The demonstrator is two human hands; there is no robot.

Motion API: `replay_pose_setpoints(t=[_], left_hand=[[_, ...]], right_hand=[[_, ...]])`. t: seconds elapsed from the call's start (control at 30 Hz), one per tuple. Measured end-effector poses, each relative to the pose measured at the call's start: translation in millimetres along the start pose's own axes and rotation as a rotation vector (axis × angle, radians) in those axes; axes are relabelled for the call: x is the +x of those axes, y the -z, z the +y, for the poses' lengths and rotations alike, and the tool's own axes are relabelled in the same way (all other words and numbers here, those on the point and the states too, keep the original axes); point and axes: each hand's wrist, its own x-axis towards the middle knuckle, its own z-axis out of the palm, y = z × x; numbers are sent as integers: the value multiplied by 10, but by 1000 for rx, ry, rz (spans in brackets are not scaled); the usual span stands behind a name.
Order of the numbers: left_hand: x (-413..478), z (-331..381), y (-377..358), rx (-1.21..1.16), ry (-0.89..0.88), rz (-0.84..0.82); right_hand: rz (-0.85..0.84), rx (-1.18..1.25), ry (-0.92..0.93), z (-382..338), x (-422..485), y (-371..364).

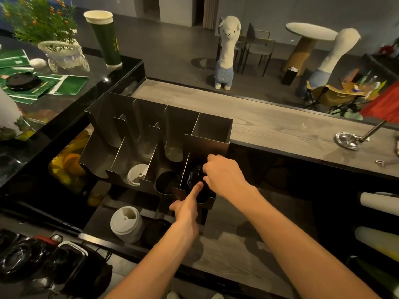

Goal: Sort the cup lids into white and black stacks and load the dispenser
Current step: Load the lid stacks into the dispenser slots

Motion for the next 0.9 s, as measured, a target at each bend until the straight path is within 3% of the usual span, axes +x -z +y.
replay_pose_setpoints(t=[0.3,0.47,0.77,0.9], left_hand=[[-103,-17,-33,36,-62,55],[-139,-16,48,57,-57,-31],[-153,-67,395,-29,-217,24],[-117,-109,646,-27,-235,59]], right_hand=[[18,207,-34,100,-112,-137],[84,299,-43,131,-218,-158],[320,387,61,100,-236,-332],[349,526,159,-97,-254,-356]])
